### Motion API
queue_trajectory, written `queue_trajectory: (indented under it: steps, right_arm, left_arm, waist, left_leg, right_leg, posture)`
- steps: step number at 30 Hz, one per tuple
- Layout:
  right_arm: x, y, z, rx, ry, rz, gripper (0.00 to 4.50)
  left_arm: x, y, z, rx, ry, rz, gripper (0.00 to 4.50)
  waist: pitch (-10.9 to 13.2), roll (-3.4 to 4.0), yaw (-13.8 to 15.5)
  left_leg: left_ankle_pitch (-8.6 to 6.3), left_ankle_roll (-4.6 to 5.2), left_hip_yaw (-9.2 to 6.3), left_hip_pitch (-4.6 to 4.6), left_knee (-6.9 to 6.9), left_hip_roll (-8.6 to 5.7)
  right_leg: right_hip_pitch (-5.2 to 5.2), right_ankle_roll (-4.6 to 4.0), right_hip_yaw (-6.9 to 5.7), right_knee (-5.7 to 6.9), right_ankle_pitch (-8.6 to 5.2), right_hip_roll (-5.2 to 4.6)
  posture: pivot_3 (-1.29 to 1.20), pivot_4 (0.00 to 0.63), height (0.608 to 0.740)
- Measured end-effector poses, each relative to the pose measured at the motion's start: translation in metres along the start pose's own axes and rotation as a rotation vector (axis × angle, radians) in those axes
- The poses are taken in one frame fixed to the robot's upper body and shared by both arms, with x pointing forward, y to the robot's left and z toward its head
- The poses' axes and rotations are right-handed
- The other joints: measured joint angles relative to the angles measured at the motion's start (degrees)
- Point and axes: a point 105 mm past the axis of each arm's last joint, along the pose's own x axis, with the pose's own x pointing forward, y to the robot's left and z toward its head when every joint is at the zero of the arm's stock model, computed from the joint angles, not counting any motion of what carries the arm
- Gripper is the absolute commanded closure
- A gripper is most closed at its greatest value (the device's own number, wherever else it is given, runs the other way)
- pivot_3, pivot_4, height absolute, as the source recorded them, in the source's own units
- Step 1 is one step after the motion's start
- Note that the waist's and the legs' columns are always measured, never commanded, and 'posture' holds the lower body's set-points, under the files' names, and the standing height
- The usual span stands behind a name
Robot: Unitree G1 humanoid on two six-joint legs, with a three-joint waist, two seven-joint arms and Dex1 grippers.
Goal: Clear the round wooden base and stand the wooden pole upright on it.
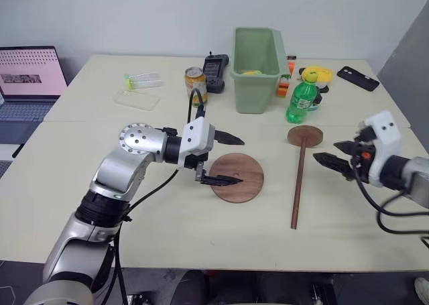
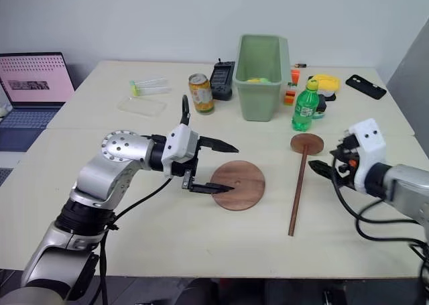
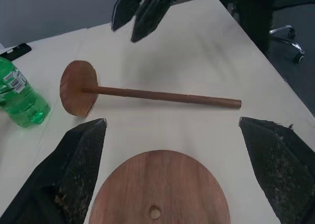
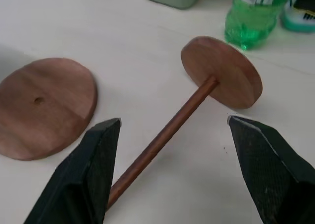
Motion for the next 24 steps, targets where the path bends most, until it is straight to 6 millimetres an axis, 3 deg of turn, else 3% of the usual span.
queue_trajectory:
  steps: [3, 9, 18, 23, 24]
  right_arm:
    - [0.009, 0.000, -0.001, 0.063, 0.040, -0.030, 0.87]
    - [0.050, 0.003, -0.012, 0.219, 0.150, -0.078, 0.87]
    - [0.067, -0.010, -0.021, 0.296, 0.272, -0.112, 0.87]
    - [0.077, -0.013, -0.013, 0.344, 0.313, -0.097, 0.87]
    - [0.079, -0.014, -0.013, 0.355, 0.323, -0.092, 1.05]
  left_arm:
    - [0.004, -0.001, -0.002, 0.020, 0.001, -0.014, 0.00]
    - [0.018, -0.002, -0.003, 0.084, -0.011, -0.031, 0.00]
    - [0.024, -0.003, -0.004, 0.081, -0.030, -0.017, 0.00]
    - [0.029, -0.013, -0.007, 0.067, -0.033, -0.043, 0.00]
    - [0.030, -0.013, -0.008, 0.067, -0.031, -0.043, 0.00]
  waist:
    - [0.00, 0.00, 0.12]
    - [-0.01, 0.00, 0.12]
    - [-0.01, 0.02, -0.15]
    - [-0.02, 0.02, -0.23]
    - [-0.02, 0.02, -0.23]
  left_leg:
    - [0.00, 0.01, -0.03, -0.04, 0.00, -0.03]
    - [0.00, 0.02, 0.05, -0.12, 0.03, -0.10]
    - [0.00, 0.02, 0.10, -0.28, 0.05, -0.06]
    - [0.00, 0.02, 0.10, -0.27, 0.05, -0.03]
    - [0.00, 0.02, 0.10, -0.28, 0.05, -0.04]
  right_leg:
    - [-0.05, 0.00, 0.01, -0.01, 0.00, -0.05]
    - [-0.32, 0.01, 0.02, 0.25, 0.00, -0.08]
    - [-0.49, 0.01, 0.05, 0.32, 0.00, -0.07]
    - [-0.50, 0.01, 0.03, 0.33, 0.00, -0.06]
    - [-0.50, 0.01, 0.03, 0.33, 0.00, -0.06]
  posture:
    - [0.00, 0.150, 0.740]
    - [0.00, 0.150, 0.740]
    - [0.00, 0.150, 0.740]
    - [0.00, 0.150, 0.740]
    - [0.00, 0.150, 0.740]
